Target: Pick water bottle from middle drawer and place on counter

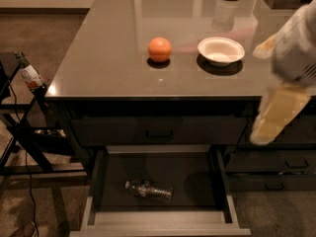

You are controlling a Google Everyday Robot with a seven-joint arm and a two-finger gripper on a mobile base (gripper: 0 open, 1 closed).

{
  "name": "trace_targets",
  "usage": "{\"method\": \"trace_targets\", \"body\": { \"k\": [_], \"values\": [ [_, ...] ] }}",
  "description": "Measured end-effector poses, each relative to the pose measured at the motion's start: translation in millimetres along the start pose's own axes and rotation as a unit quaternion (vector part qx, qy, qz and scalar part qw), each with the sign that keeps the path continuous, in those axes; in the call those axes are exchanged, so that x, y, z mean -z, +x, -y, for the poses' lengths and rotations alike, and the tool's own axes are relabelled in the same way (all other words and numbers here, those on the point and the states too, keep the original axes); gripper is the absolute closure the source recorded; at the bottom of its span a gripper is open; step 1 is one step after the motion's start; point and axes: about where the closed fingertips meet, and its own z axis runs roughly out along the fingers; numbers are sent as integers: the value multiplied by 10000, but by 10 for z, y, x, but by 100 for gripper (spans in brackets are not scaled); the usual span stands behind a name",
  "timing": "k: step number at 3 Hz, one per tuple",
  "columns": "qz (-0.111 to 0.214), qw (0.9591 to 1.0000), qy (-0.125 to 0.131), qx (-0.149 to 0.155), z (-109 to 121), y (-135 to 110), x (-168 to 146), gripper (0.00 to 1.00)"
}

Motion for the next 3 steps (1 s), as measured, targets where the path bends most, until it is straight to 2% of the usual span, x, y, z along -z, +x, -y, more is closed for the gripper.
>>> {"method": "trace_targets", "body": {
  "k": [1, 2, 3],
  "values": [
    [4, 9996, -236, 124, -347, -141, -449, 0],
    [-58, 9971, -723, 213, -786, -251, -1061, 0],
    [-57, 9971, -724, 213, -787, -252, -1063, 0]
  ]
}}
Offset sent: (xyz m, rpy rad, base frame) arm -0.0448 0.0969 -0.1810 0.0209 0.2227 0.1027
